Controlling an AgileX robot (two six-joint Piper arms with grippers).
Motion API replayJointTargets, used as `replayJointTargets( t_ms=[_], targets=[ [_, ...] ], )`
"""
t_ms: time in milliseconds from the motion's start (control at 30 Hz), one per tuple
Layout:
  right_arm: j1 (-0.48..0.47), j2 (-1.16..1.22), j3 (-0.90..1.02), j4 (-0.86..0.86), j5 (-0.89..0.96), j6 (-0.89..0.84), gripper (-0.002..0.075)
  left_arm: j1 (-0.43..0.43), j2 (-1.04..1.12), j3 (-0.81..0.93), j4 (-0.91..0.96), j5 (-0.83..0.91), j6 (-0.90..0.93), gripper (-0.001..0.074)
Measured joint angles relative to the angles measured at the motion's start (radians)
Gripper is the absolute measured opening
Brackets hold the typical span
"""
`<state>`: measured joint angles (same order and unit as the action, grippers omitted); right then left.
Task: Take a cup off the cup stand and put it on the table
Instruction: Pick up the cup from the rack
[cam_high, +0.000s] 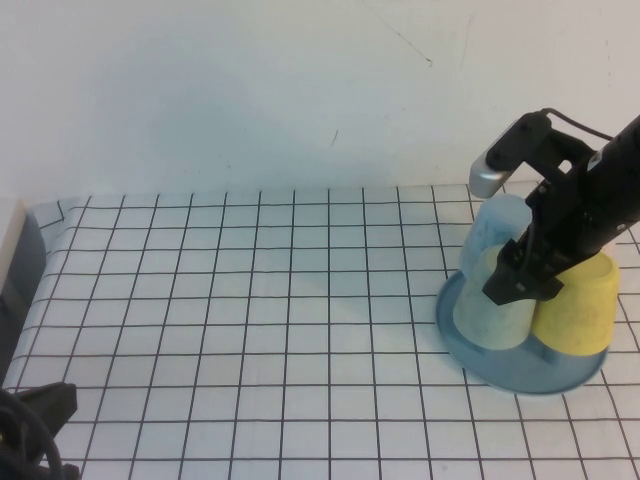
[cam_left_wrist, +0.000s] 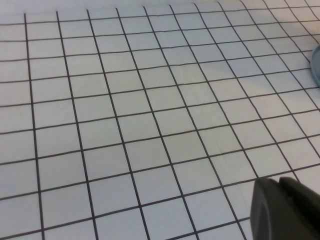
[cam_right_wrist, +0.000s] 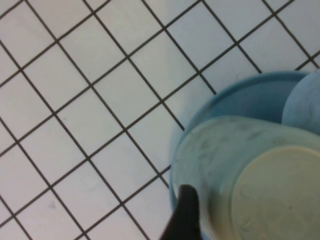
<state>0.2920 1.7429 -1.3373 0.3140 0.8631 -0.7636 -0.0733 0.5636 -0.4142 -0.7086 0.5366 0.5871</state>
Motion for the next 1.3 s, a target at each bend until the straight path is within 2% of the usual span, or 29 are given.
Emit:
replayJointTargets(
  t_ms=[200,900,1100,1300],
  targets=[
    [0.0,0.029,-0.002,0.005,-0.019,0.01,0.0551,0.0,0.0,0.0,-0.004,0.0,0.002,-0.0004],
    [0.002,-0.043,-0.002,0.023,0.024,0.013,0.0551,0.0,0.0,0.0,-0.056,-0.008,0.002,-0.0004],
    [0.002,-0.148,-0.002,0.023,0.008,0.013,0.0551,0.0,0.0,0.0,-0.248,-0.008,0.002,-0.0004],
    [0.002,-0.303,-0.002,0.065,0.006,0.015,0.0551,0.0,0.0,0.0,-0.65,-0.003,0.057,-0.0004]
  ],
)
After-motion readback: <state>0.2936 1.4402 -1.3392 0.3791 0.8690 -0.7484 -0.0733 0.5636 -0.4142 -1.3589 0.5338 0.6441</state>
